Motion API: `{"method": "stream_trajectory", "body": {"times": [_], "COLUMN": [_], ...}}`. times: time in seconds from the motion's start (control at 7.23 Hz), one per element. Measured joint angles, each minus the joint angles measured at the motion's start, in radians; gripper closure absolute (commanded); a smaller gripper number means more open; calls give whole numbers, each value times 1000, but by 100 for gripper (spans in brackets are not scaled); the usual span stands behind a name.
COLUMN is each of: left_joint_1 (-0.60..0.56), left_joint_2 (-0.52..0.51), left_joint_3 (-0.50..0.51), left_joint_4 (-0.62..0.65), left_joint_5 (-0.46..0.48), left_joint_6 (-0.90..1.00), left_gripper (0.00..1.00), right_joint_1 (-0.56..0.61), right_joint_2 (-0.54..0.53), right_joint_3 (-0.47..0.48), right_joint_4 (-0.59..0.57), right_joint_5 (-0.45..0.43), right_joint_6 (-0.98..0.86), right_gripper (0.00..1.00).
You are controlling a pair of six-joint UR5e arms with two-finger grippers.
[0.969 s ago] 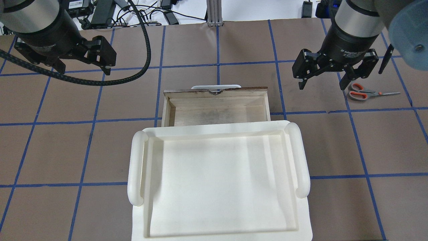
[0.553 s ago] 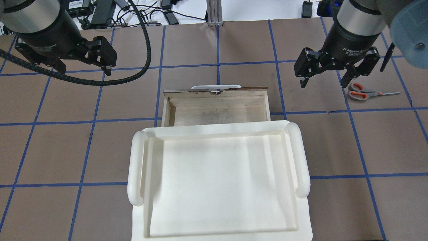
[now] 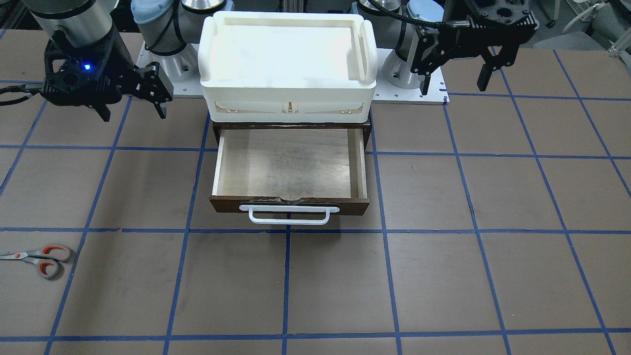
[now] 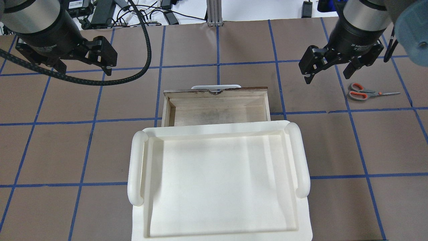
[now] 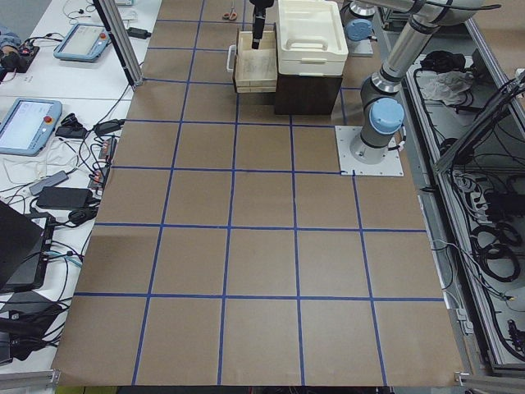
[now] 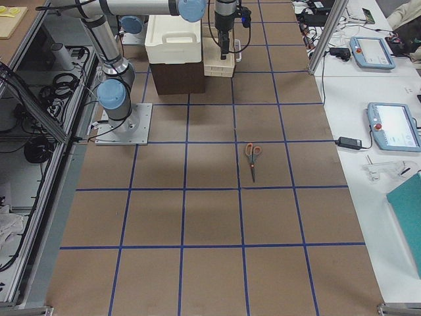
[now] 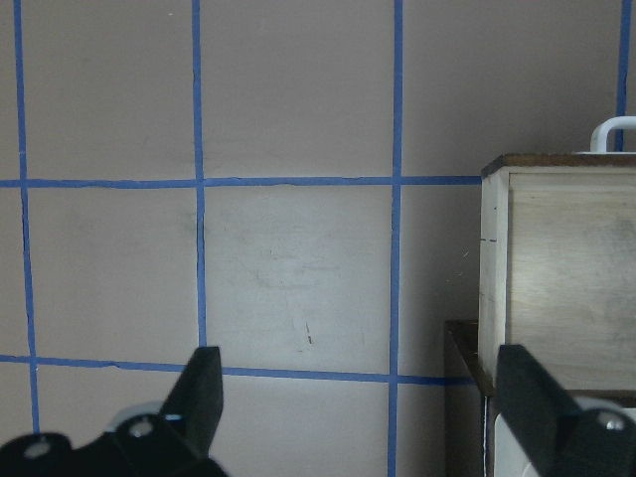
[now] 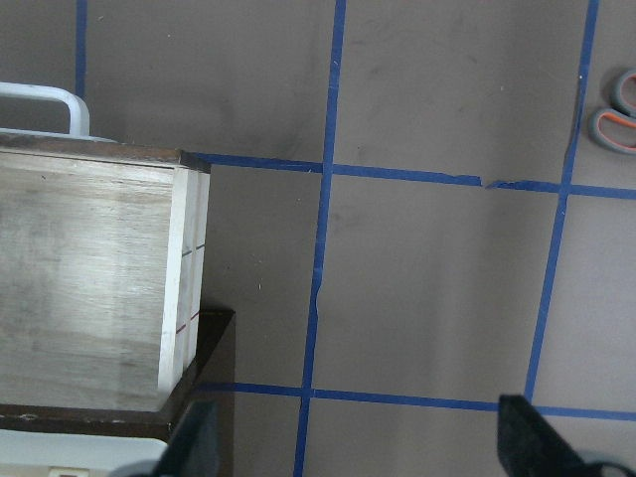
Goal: Put scissors in drawer and close it
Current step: 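Move the right gripper toward the grey-and-orange scissors on the table, then lower the right gripper over the scissors handles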
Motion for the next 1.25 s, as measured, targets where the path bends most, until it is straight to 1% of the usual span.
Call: {"method": "stream_trajectory", "body": {"times": [0.28,0.55,0.69,0.97,1.25], "left_joint_1": [0,0,0,0,0], "left_joint_2": [0,0,0,0,0], "left_joint_3": [0,-1,-1,0,0], "left_joint_4": [0,0,0,0,0], "left_joint_5": [0,1,1,1,0], "left_joint_6": [0,1,1,1,1], "left_gripper": [1,0,0,0,0], "right_joint_1": [-26,-115,-177,-285,-341], "right_joint_2": [0,8,25,87,156], "right_joint_3": [-1,0,0,1,1], "right_joint_4": [-1,-10,-33,-132,-241], "right_joint_5": [1,4,5,3,-28], "right_joint_6": [-78,-252,-414,-830,-1219], "right_gripper": [0,0,0,0,0]}}
